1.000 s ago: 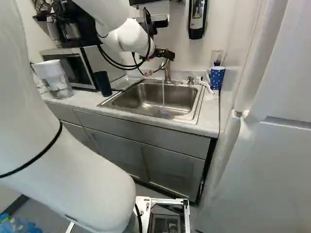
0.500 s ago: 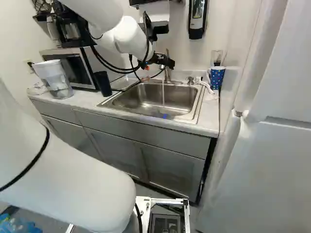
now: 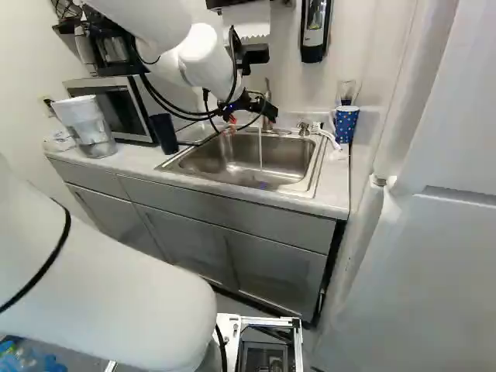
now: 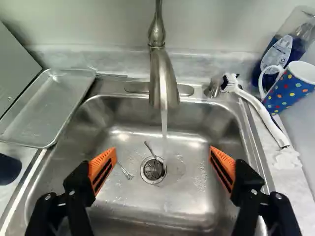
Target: Rinse the cup and place it in the tray
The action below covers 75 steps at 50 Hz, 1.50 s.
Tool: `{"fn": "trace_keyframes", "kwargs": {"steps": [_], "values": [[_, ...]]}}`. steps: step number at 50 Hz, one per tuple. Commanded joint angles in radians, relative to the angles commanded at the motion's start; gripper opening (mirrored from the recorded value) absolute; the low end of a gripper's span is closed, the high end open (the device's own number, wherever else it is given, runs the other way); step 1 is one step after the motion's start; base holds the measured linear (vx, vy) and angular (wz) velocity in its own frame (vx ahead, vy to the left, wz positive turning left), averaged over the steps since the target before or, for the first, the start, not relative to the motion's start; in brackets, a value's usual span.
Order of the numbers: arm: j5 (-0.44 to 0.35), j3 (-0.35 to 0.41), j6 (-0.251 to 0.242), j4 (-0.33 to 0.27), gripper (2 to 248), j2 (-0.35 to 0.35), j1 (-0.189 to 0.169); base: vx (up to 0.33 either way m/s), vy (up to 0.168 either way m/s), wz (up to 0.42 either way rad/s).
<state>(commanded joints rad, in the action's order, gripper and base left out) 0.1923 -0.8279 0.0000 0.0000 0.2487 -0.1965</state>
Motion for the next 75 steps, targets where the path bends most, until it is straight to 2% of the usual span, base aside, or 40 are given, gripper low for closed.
{"fn": "trace_keyframes", "kwargs": {"steps": [22, 56, 75], "values": [[0.083, 0.0, 0.0, 0.0, 247, 0.0, 0.0, 0.0, 0.0, 0.0], [0.084, 0.0, 0.0, 0.0, 247, 0.0, 0.001, 0.0, 0.0, 0.0], [0.084, 0.006, 0.0, 0.0, 247, 0.007, 0.024, 0.0, 0.0, 0.0]]}}
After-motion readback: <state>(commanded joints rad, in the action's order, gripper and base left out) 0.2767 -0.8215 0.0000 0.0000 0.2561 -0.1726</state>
